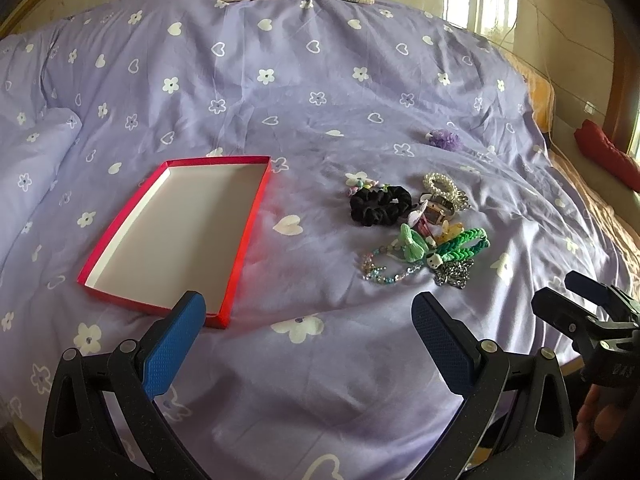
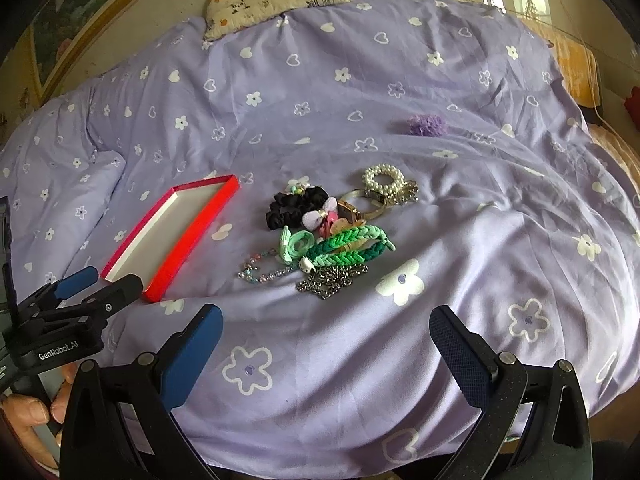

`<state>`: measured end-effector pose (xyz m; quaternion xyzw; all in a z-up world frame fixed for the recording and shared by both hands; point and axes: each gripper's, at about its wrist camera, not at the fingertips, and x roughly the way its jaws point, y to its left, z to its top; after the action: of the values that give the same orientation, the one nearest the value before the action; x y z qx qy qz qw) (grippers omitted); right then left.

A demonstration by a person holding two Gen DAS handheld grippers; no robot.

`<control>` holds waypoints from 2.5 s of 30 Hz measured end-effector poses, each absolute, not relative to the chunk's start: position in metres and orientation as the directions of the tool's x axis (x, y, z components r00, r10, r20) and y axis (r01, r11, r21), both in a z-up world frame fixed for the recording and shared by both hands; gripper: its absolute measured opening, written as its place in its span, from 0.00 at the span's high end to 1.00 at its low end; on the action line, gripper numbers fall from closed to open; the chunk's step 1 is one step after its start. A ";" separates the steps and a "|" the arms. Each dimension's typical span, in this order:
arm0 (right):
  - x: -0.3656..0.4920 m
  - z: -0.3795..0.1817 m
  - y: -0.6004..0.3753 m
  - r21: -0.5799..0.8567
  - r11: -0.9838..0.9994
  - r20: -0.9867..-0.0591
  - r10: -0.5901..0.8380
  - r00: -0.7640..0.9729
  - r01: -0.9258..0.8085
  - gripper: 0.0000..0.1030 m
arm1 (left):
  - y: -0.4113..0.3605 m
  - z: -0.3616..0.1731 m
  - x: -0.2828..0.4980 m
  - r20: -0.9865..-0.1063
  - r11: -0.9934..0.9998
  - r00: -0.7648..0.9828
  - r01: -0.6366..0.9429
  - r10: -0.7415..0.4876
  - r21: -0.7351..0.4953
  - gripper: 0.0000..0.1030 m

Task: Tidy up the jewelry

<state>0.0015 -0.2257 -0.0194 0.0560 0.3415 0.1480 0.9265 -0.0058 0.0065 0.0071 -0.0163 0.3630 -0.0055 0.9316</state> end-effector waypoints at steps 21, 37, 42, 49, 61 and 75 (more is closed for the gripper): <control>0.000 -0.028 -0.227 0.207 0.947 -0.589 0.320 0.742 -0.244 0.00 | -0.002 0.006 -0.010 -0.655 1.000 0.755 0.016 -0.023 -0.017 0.00; -0.001 -0.026 -0.227 0.209 0.946 -0.586 0.323 0.743 -0.247 0.00 | -0.003 0.007 -0.010 -0.655 1.000 0.755 0.015 -0.022 -0.017 0.00; -0.001 -0.026 -0.228 0.209 0.946 -0.586 0.324 0.743 -0.248 0.00 | -0.003 0.006 -0.010 -0.656 1.000 0.755 0.015 -0.022 -0.016 0.00; -0.001 -0.024 -0.227 0.210 0.946 -0.582 0.325 0.745 -0.248 0.00 | -0.003 0.007 -0.010 -0.656 1.000 0.755 0.014 -0.022 -0.017 0.00; 0.000 -0.024 -0.228 0.220 0.943 -0.583 0.332 0.742 -0.249 0.00 | -0.005 0.006 -0.011 -0.660 1.000 0.751 0.015 -0.024 -0.019 0.00; 0.029 -0.036 -0.243 0.267 0.937 -0.608 0.344 0.715 -0.224 0.01 | -0.009 -0.007 0.019 -0.719 0.995 0.687 0.069 -0.103 -0.076 0.00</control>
<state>0.0291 -0.2431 -0.0358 0.0874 0.3445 0.1542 0.9219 0.0195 -0.0090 -0.0068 -0.0214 0.3926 -0.0467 0.9183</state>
